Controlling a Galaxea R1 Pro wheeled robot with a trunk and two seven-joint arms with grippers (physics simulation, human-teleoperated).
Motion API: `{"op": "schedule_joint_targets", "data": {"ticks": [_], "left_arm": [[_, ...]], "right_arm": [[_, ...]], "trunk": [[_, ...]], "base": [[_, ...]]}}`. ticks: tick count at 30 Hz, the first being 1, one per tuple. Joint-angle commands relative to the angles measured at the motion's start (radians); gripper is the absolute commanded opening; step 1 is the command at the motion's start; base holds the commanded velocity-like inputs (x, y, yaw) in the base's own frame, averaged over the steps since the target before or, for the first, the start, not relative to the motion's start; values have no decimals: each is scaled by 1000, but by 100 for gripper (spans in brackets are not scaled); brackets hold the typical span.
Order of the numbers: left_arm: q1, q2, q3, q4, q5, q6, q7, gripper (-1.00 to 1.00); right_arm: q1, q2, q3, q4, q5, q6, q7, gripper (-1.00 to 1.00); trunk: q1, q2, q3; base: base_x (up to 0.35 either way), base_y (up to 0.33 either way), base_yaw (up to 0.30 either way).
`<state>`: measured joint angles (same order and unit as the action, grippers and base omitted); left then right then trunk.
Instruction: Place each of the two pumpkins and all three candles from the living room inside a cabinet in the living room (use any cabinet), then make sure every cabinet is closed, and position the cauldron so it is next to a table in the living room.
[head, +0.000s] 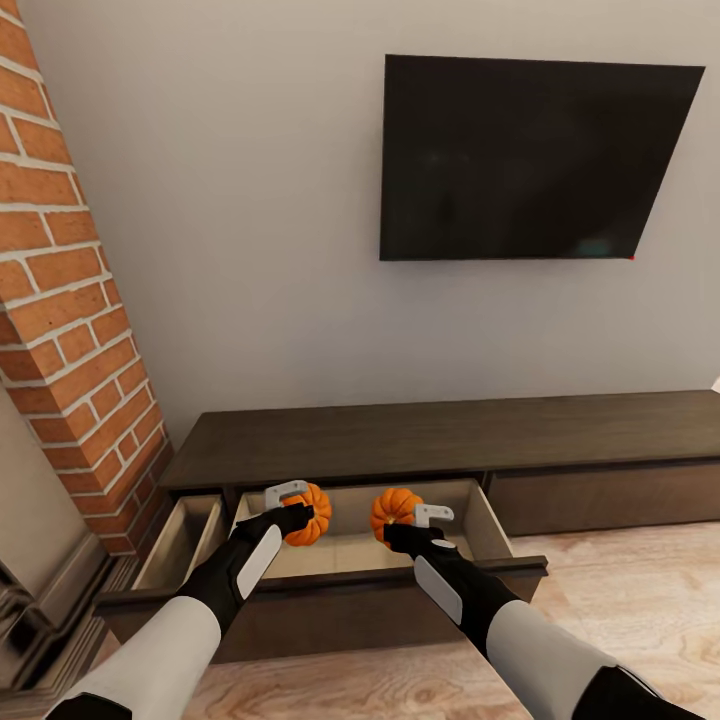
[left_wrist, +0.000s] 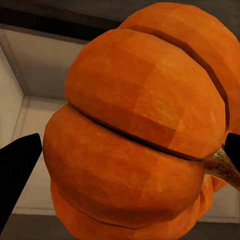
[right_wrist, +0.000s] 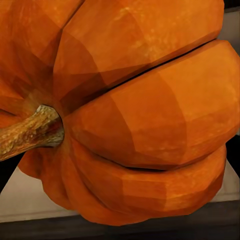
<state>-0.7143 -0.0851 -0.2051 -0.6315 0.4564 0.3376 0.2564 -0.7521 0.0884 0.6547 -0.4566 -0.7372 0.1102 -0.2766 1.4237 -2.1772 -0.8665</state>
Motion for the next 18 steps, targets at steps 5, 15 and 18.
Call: {"op": "schedule_joint_targets", "data": {"ticks": [5, 15, 18], "left_arm": [[-1, 1, -5, -2, 11, 3, 10, -100], [-1, 1, -24, -2, 13, 3, 10, -100], [-1, 1, -29, -1, 14, 3, 10, -100]], "right_arm": [[-1, -1, 8, -2, -5, 3, -10, -100], [-1, -1, 8, -2, -5, 3, -10, -100], [-1, -1, 8, -1, -5, 3, -10, -100]], "trunk": [[0, 0, -1], [0, 0, -1], [0, 0, -1]], "base": [[21, 0, 0], [57, 0, 0], [1, 0, 0]]}}
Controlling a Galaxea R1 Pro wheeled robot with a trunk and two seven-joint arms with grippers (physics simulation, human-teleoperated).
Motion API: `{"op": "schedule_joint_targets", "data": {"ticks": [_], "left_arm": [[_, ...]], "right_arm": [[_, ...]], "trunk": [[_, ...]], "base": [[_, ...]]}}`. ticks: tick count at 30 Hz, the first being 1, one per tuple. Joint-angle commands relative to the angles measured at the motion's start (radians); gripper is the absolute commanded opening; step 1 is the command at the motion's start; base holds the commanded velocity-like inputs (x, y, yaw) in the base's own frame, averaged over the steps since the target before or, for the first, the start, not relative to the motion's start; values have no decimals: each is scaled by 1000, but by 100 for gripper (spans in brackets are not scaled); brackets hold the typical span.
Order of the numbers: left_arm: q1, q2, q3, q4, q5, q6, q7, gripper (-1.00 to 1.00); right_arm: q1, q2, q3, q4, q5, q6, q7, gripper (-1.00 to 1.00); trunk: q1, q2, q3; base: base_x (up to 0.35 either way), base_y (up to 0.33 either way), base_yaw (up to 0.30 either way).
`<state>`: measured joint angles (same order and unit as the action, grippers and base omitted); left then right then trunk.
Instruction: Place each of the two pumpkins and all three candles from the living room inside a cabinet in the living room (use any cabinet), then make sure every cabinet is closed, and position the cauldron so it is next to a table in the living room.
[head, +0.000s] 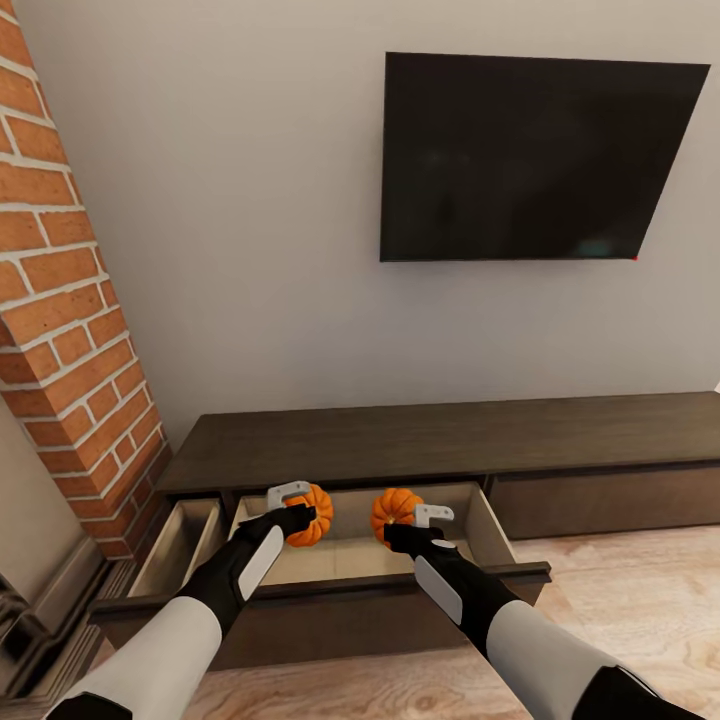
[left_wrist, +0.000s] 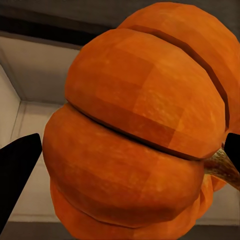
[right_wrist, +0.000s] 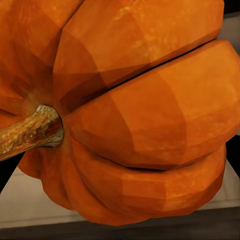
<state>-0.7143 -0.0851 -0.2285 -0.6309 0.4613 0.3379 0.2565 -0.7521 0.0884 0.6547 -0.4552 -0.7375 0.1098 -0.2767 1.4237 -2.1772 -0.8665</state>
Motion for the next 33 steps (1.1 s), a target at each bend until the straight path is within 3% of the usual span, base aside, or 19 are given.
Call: {"op": "schedule_joint_targets", "data": {"ticks": [1, 6, 12, 16, 33], "left_arm": [[-1, 1, -7, -1, 10, 4, 10, -100], [-1, -1, -9, 39, 12, 16, 10, -100], [-2, -1, -9, 54, 21, 51, 12, -100], [-2, -1, -6, 55, 24, 64, 12, -100], [-2, 2, -1, 54, 17, 60, 12, -100]], "right_arm": [[-1, -1, 8, -2, -5, 4, -10, -100], [-1, 0, 8, -1, -5, 7, -10, -100], [-1, 44, 11, 3, -6, 16, -10, -100], [-1, 57, 19, 4, -5, 19, -10, -100], [-1, 63, 20, 7, -1, 65, -12, -100]], "trunk": [[0, 0, -1], [0, 0, -1], [0, 0, -1], [0, 0, -1], [0, 0, -1]], "base": [[0, 0, 0], [0, 0, 0], [0, 0, 0], [0, 0, 0], [3, 0, 0]]}}
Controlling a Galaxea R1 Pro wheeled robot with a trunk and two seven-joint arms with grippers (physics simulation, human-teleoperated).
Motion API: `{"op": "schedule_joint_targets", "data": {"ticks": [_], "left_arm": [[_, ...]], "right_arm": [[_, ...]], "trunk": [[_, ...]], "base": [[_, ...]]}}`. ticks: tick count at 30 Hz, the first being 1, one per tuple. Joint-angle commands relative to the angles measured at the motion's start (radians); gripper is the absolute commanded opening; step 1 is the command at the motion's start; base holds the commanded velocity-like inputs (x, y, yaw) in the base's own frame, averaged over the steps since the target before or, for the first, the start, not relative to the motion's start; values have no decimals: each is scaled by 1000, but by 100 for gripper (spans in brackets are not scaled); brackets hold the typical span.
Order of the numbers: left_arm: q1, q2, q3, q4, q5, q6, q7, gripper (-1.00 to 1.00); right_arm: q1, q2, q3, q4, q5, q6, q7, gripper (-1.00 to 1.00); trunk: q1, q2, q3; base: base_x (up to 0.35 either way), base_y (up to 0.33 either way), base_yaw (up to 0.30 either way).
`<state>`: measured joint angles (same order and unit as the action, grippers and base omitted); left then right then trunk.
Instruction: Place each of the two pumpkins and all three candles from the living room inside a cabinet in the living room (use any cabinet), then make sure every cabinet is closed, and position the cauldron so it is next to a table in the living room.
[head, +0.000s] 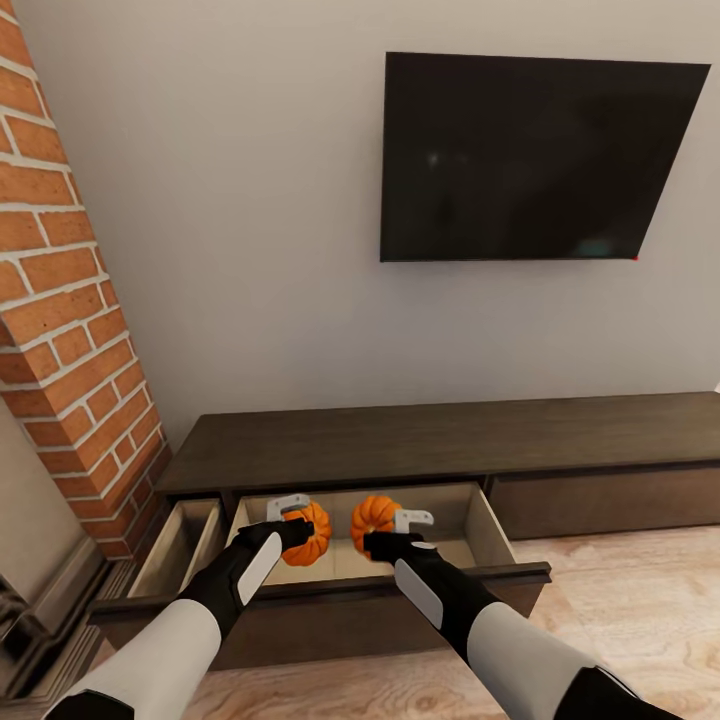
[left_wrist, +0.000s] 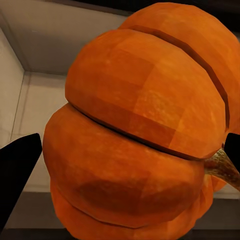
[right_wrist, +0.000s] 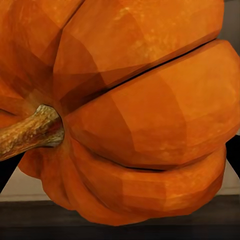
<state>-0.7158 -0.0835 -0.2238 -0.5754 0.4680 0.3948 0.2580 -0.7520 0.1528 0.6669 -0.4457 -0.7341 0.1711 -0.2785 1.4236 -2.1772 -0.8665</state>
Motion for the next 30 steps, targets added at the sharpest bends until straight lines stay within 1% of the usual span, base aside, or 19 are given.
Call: {"op": "schedule_joint_targets", "data": {"ticks": [1, 8, 12, 18, 27, 29, 30], "left_arm": [[-1, 1, -6, -2, 10, 3, 10, -100], [-1, 0, -5, -3, 9, 2, 10, -100], [-1, 0, -6, -2, 9, 2, 10, -100], [-1, -1, -6, -1, 8, 2, 10, -100], [-1, -1, -8, -2, 3, 4, 10, -100], [-1, -1, -9, -4, 3, 7, 10, -100], [-1, -1, -9, -6, 4, 8, 10, -100]], "right_arm": [[-1, -1, 8, -2, -4, 9, -10, -100], [-1, -1, 8, -2, -4, 22, -9, -100], [-1, -1, 8, -2, -4, 22, -9, -100], [-1, -1, 8, -2, -4, 22, -9, -100], [-1, -1, 8, -2, -4, 23, -9, -100], [-2, -1, 8, -2, -4, 25, -10, -100], [-5, -1, 8, -2, -6, 32, -11, -100]], "trunk": [[0, 0, -1], [0, 0, -1], [0, 0, -1], [0, 0, -1], [0, 0, -1], [8, -14, -7], [8, -14, -7]], "base": [[85, 0, 0], [33, 0, 0], [169, 0, 0], [66, 0, 0], [16, 0, 0], [0, 0, 0], [0, 0, 0]]}}
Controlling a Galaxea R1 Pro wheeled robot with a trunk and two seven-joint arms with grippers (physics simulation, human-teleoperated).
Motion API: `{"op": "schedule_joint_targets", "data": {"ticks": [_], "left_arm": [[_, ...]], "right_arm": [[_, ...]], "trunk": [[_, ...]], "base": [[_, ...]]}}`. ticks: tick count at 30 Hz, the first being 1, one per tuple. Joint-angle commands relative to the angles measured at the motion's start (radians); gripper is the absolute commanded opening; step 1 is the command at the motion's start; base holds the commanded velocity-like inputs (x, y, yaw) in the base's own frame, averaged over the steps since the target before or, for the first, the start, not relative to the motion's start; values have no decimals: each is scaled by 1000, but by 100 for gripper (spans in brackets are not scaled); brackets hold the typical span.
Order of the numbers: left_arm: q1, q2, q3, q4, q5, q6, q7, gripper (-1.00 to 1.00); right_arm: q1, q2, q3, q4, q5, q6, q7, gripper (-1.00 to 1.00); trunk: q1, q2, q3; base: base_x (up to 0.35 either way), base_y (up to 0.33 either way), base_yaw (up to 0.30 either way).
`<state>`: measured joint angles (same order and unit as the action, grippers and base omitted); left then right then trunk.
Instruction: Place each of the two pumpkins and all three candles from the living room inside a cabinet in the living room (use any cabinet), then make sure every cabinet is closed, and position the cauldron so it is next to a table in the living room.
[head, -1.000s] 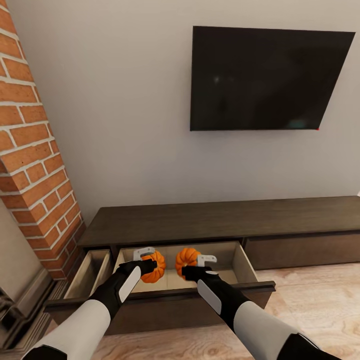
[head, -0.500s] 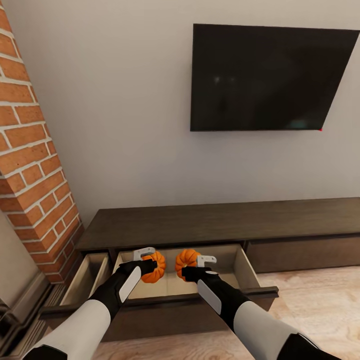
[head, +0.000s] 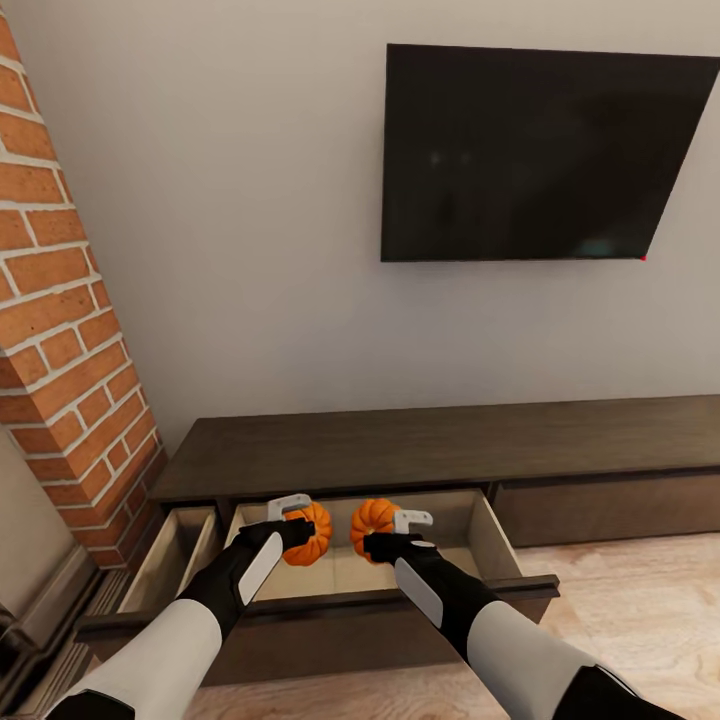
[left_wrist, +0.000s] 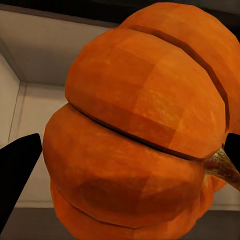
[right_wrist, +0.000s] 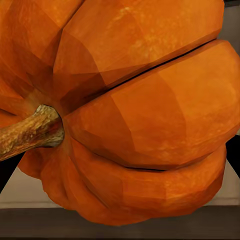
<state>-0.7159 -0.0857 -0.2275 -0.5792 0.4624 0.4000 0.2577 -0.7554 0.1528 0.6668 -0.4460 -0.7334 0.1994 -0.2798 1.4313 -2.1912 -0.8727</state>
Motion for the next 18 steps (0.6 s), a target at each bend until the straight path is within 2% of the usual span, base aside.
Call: {"op": "schedule_joint_targets", "data": {"ticks": [1, 3, 6, 12, 18], "left_arm": [[0, 1, -6, -4, 11, 4, 9, -100], [0, 1, -7, -7, 13, 6, 8, -100], [0, 1, -6, -12, 15, 14, 11, -100], [0, 2, -2, -85, 19, 151, 95, -100], [-1, 3, -1, -108, 23, 178, 107, -100]], "right_arm": [[-5, -1, 8, -2, -8, 17, -12, -100], [-15, 0, 7, -3, -13, 59, -16, -100], [-62, -1, 6, -2, -22, 127, -24, -100], [-106, 0, 4, -3, -26, 197, -29, -100], [-122, 2, 1, -2, -26, 252, -30, -100]], "trunk": [[0, 0, -1], [0, 0, -1], [0, 0, -1], [0, 0, -1], [4, -7, -4]], "base": [[0, 0, 0], [0, 0, 0], [0, 0, 0], [0, 0, 0], [0, 0, 0]]}}
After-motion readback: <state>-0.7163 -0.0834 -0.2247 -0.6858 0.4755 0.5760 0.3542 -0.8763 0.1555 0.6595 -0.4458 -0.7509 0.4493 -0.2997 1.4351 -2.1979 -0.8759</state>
